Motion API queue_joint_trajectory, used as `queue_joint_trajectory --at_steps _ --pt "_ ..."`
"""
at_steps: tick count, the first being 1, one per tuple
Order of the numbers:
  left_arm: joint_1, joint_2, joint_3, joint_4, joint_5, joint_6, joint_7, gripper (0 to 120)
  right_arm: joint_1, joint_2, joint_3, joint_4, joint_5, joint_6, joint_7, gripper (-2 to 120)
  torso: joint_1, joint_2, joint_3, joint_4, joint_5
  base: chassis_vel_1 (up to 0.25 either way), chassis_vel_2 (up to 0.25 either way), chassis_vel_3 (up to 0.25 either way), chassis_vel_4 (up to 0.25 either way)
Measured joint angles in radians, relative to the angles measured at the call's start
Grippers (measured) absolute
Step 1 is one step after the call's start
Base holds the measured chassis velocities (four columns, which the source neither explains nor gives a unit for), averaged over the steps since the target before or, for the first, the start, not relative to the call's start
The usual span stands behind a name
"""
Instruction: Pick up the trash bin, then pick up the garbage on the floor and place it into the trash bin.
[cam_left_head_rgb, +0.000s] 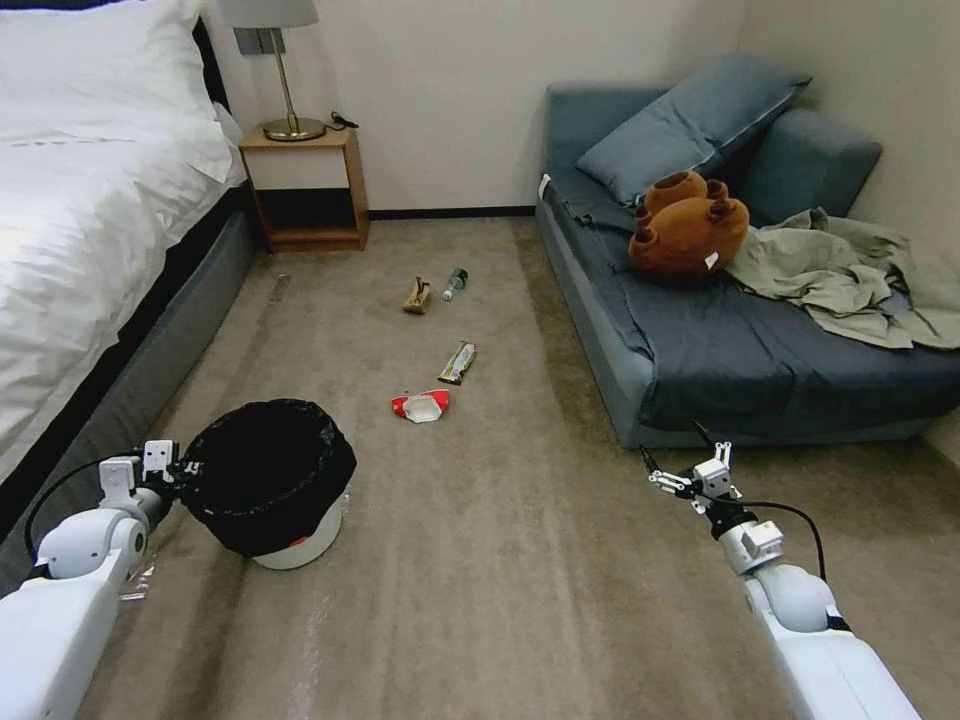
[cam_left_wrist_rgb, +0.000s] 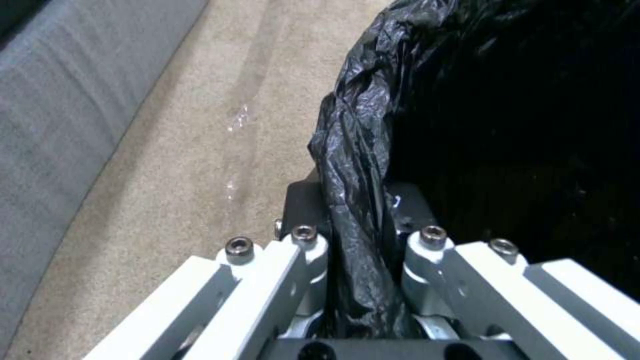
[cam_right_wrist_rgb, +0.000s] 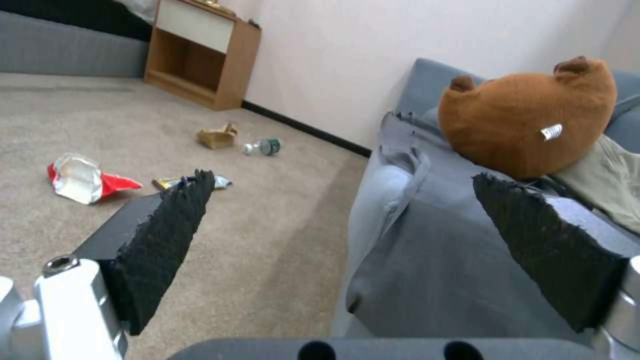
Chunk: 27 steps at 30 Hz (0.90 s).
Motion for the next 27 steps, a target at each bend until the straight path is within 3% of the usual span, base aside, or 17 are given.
queue_joint_trajectory --at_steps 8,13,16,19,22,27 --pt "0.012 0.004 -0.01 -0.046 -0.03 -0.028 -0.026 9 -0.019 0.006 0.008 0.01 0.018 -0.018 -0.009 100 0.0 0.0 0.0 -0.0004 -0.0029 0.0 0.0 0.0 0.0" --pt "0.025 0.016 -0.03 -0.089 -0.061 -0.061 -0.046 6 -0.027 0.024 0.009 0.031 0.019 -0.043 -0.012 100 0.0 0.0 0.0 -0.0004 -0.0012 0.0 0.0 0.0 0.0" --pt "0.031 0.018 -0.036 -0.1 -0.064 -0.065 -0.047 6 -0.03 0.028 0.009 0.041 0.019 -0.057 -0.012 100 0.0 0.0 0.0 -0.0001 -0.0021 0.0 0.0 0.0 0.0" --pt "0.053 0.035 -0.069 -0.145 -0.074 -0.073 -0.05 5 -0.043 0.035 0.017 0.073 0.009 -0.107 -0.042 100 0.0 0.0 0.0 -0.0001 -0.001 0.0 0.0 0.0 0.0" --pt "0.06 0.042 -0.08 -0.16 -0.082 -0.075 -0.056 5 -0.043 0.037 0.02 0.073 0.003 -0.103 -0.06 100 0.0 0.0 0.0 -0.0002 -0.0011 0.0 0.0 0.0 0.0" --pt "0.1 0.069 -0.138 -0.216 -0.104 -0.077 -0.057 5 -0.044 0.039 0.018 0.056 -0.029 -0.023 -0.072 100 0.0 0.0 0.0 -0.0003 -0.0009 0.0 0.0 0.0 0.0"
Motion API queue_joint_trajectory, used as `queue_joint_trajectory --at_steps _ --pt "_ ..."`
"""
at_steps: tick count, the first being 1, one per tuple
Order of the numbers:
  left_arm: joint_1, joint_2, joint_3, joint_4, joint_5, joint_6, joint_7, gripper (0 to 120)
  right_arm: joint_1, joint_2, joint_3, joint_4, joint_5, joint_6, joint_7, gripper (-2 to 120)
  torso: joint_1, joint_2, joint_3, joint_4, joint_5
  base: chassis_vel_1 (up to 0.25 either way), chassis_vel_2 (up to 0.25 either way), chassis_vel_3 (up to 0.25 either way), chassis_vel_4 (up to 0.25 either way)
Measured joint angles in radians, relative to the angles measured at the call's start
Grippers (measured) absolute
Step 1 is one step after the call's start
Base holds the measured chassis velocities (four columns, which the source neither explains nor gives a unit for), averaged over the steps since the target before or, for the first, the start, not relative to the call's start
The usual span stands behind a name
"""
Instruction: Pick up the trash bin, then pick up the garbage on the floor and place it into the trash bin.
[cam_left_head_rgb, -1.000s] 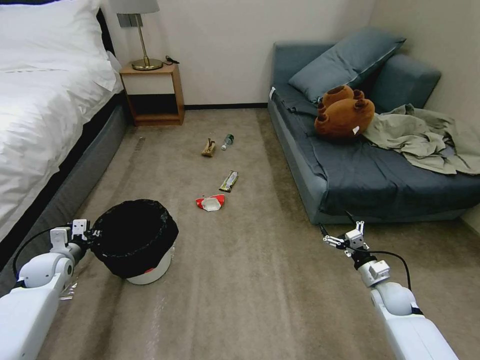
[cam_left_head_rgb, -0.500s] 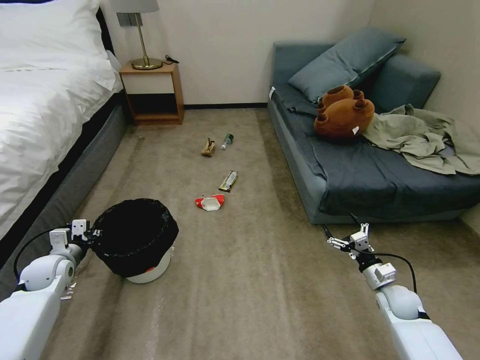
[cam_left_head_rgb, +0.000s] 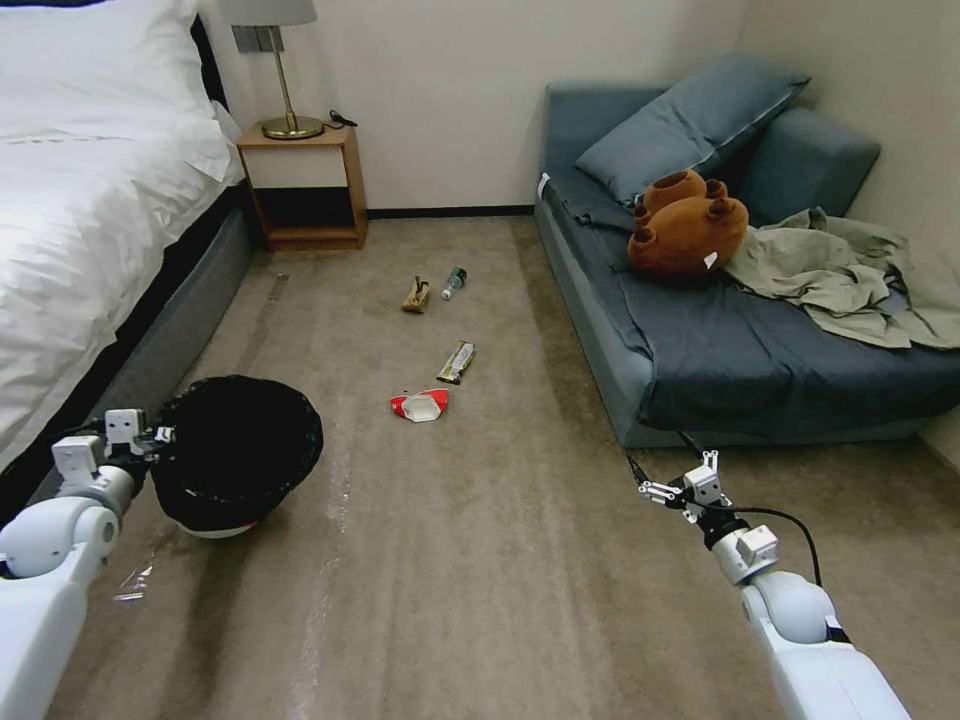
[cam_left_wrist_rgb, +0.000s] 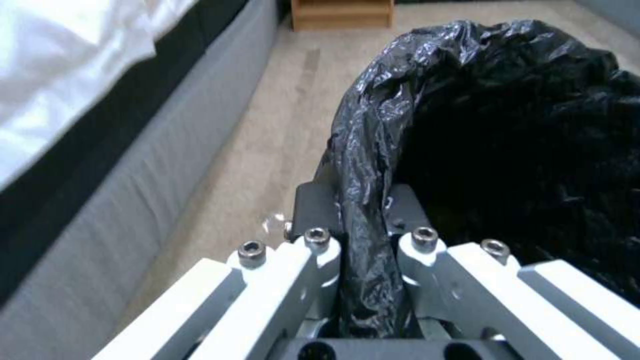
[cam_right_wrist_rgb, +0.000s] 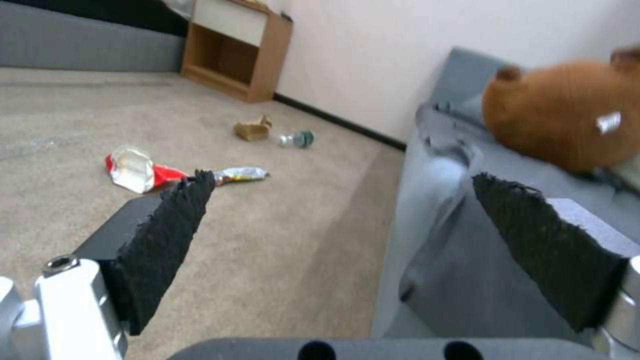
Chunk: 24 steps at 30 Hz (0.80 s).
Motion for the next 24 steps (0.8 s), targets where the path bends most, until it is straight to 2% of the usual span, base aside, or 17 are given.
queue_joint_trajectory --at_steps 6,9,17,24 --pt "0.048 0.019 -0.047 -0.044 -0.02 0.001 0.0 5 0.013 0.011 0.001 -0.025 -0.038 0.098 -0.013 100 0.0 0.0 0.0 0.0003 -0.0002 0.0 0.0 0.0 0.0" --pt "0.069 0.029 -0.069 -0.062 -0.034 0.003 0.0 5 0.014 0.017 -0.001 -0.032 -0.051 0.117 -0.016 100 0.0 0.0 0.0 0.0002 0.0 0.0 0.0 0.0 0.0" --pt "0.105 0.042 -0.106 -0.081 -0.059 0.009 -0.001 5 0.017 0.028 0.0 -0.068 -0.084 0.133 0.047 100 0.0 0.0 0.0 0.0003 0.0 0.0 0.0 0.0 0.0" --pt "0.15 0.03 -0.14 -0.113 -0.075 0.016 -0.015 5 0.045 0.051 0.028 -0.216 -0.055 0.136 0.112 100 0.0 0.0 0.0 0.0001 -0.0001 0.0 0.0 0.0 0.0"
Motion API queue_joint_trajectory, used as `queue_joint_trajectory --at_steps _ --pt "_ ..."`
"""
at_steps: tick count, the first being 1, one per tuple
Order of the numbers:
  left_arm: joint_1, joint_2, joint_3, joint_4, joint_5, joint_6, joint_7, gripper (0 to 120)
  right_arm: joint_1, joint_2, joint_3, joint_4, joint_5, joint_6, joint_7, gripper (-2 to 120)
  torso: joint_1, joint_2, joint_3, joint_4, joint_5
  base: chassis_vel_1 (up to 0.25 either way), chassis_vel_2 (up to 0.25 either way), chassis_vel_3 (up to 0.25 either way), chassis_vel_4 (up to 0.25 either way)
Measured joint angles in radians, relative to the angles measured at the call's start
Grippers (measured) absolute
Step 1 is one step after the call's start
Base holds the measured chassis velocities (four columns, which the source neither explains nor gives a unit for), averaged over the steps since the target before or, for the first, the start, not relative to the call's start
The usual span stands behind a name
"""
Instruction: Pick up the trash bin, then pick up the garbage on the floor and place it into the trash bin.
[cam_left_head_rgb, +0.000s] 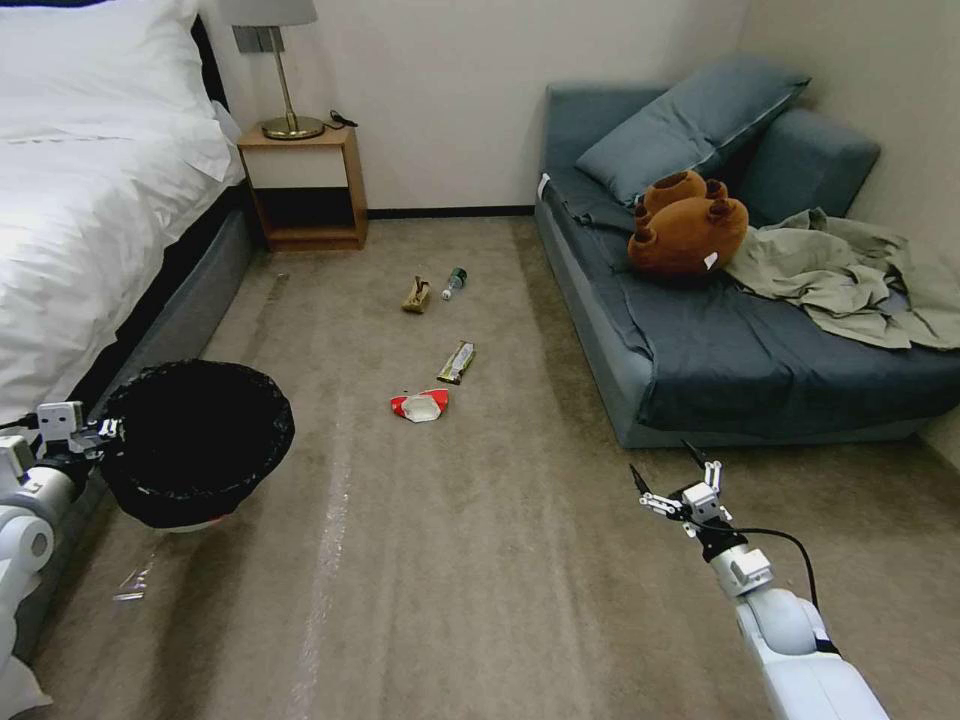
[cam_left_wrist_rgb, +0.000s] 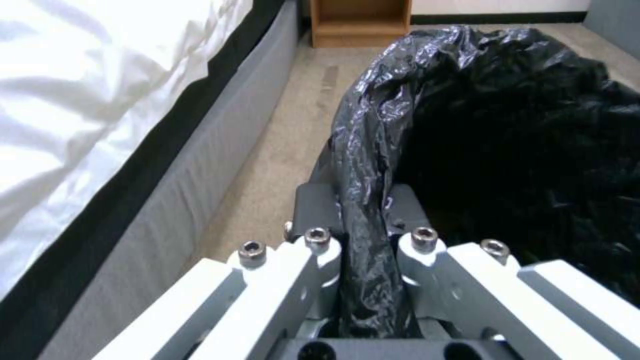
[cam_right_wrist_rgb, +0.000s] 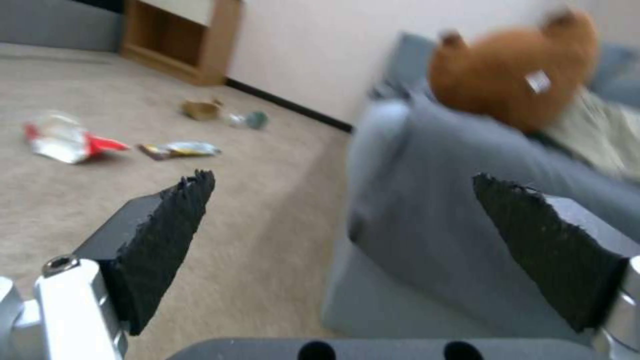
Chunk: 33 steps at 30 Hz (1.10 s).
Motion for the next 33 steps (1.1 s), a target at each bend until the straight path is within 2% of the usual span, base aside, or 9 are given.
queue_joint_trajectory --at_steps 7,16,22,23,27,33 --pt "0.029 -0.02 -0.019 -0.019 0.005 0.0 -0.003 5 0.033 0.037 0.054 -0.151 0.057 -0.023 0.017 100 0.0 0.0 0.0 0.0001 0.0001 0.0 0.0 0.0 0.0" --pt "0.038 -0.029 -0.023 -0.036 0.006 0.004 -0.004 5 0.04 0.038 0.077 -0.216 0.062 -0.009 0.02 100 0.0 0.0 0.0 0.0 0.0002 0.0 0.0 0.0 0.0" --pt "0.041 -0.035 -0.022 -0.036 0.012 0.004 -0.003 5 0.035 0.033 0.071 -0.189 0.055 -0.006 0.019 100 0.0 0.0 0.0 0.0 0.0002 0.0 0.0 0.0 0.0" --pt "0.041 -0.035 -0.021 -0.034 0.014 0.004 0.0 5 0.03 0.021 0.061 -0.137 0.038 -0.009 0.018 100 0.0 0.0 0.0 0.0 0.0001 0.0 0.0 0.0 0.0" --pt "0.04 -0.039 -0.017 -0.029 0.017 0.004 0.003 5 0.033 0.007 0.045 -0.07 0.006 -0.023 0.029 100 0.0 0.0 0.0 0.0002 -0.0003 0.0 0.0 0.0 0.0" --pt "0.041 -0.036 -0.017 -0.028 0.019 0.004 0.009 5 0.033 -0.01 0.019 -0.021 -0.017 -0.04 0.053 100 0.0 0.0 0.0 0.0001 0.0001 0.0 0.0 0.0 0.0"
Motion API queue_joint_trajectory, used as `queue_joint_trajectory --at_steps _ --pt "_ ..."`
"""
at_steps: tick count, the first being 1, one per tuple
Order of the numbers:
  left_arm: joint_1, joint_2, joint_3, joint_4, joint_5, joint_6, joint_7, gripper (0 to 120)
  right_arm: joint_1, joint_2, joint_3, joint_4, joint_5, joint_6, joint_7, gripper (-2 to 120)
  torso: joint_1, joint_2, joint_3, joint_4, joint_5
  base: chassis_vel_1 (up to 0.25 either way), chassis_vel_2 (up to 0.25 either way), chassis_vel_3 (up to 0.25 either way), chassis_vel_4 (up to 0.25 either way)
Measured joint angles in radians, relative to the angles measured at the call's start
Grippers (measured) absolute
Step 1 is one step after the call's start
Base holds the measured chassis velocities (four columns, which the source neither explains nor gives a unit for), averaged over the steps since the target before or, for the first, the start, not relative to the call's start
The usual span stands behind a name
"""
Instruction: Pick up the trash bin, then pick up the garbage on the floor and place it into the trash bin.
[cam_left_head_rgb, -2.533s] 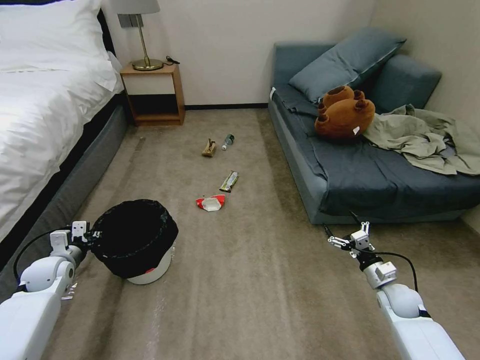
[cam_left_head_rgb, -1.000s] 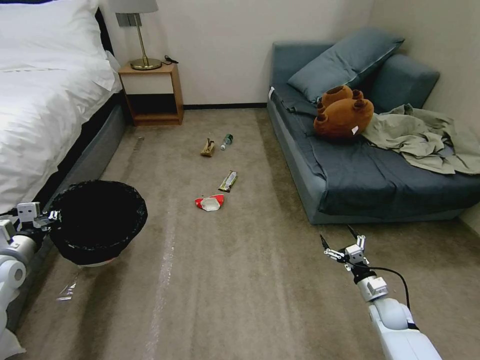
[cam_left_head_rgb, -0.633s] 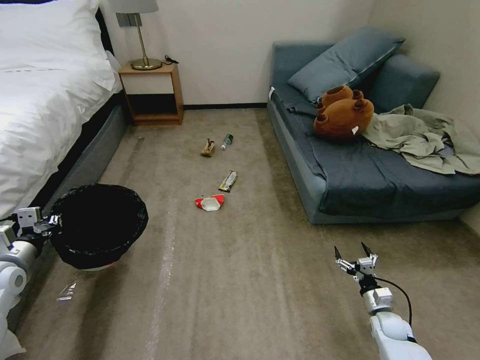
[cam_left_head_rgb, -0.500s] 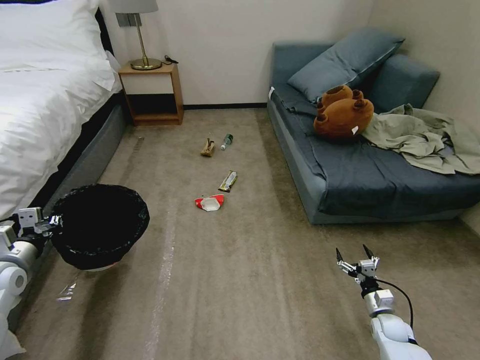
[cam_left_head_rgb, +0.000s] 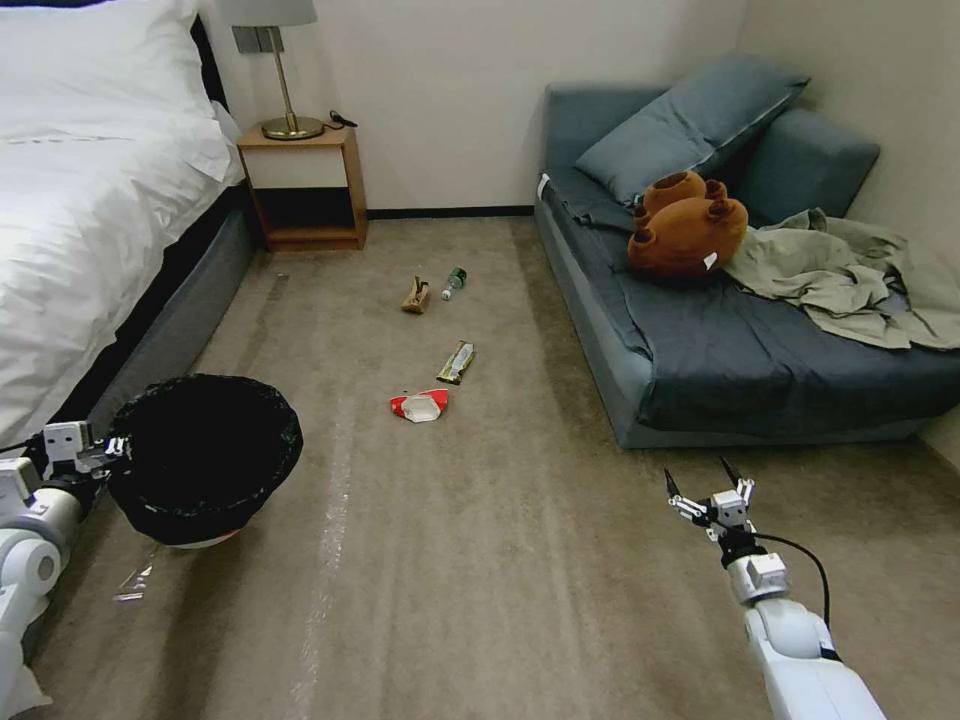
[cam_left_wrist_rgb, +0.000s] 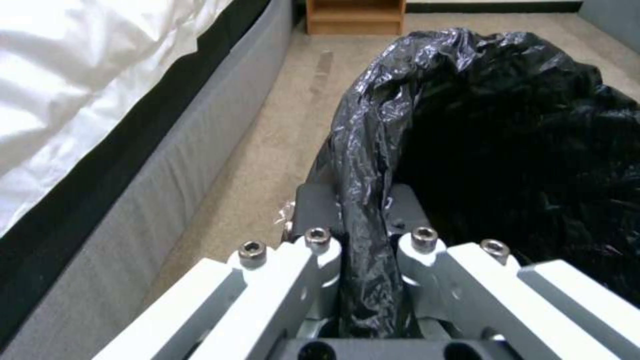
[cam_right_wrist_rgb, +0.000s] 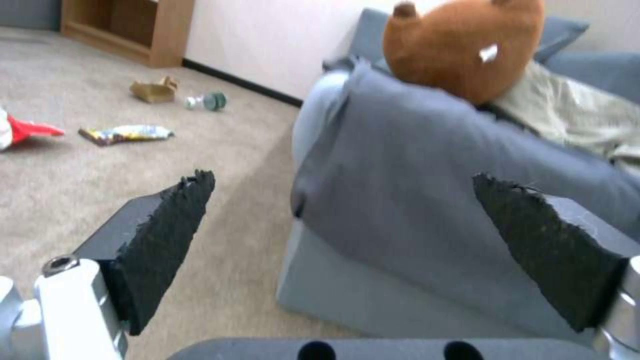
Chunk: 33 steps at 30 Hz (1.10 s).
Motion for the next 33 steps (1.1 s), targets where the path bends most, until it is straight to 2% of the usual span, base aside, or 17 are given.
queue_joint_trajectory --at_steps 9,33 --pt "-0.007 0.019 -0.001 0.007 -0.003 -0.001 0.001 5 -0.005 -0.046 -0.035 0.099 0.029 -0.044 0.025 100 0.0 0.0 0.0 0.0 0.0 0.0 0.0 0.0 0.0" --pt "-0.004 0.018 -0.004 0.01 -0.002 -0.001 0.001 5 0.013 -0.047 -0.064 0.089 0.046 -0.067 0.021 100 0.0 0.0 0.0 0.0 -0.0001 0.0 0.0 0.0 0.0"
